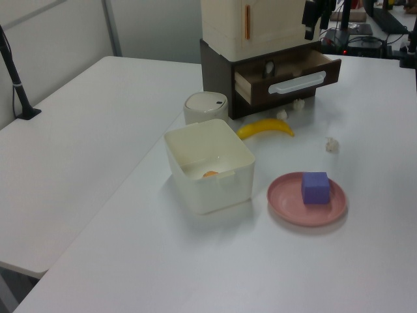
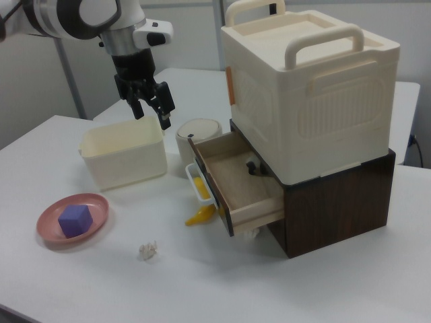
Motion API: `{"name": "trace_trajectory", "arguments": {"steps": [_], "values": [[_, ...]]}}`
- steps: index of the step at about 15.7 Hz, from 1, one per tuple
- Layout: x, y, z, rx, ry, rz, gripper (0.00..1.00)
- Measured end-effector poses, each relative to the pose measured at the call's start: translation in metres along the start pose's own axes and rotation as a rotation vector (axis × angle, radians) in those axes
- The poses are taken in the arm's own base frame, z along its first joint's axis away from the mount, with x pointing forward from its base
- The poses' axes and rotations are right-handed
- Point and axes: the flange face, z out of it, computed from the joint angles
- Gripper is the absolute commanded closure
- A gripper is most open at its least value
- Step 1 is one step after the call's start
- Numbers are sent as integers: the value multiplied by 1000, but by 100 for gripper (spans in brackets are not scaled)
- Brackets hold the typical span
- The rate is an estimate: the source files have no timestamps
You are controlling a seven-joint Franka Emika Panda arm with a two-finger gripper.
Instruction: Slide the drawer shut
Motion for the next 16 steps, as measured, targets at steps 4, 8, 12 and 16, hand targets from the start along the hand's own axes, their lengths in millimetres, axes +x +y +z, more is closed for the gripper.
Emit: {"name": "trace_trajectory", "arguments": {"steps": [4, 8, 12, 16], "values": [[0, 5, 1, -1, -4, 8, 99], [-6, 4, 8, 0, -60, 8, 100], [-11, -1, 17, 48, -111, -18, 100], [-18, -10, 50, 48, -183, -58, 100]]}}
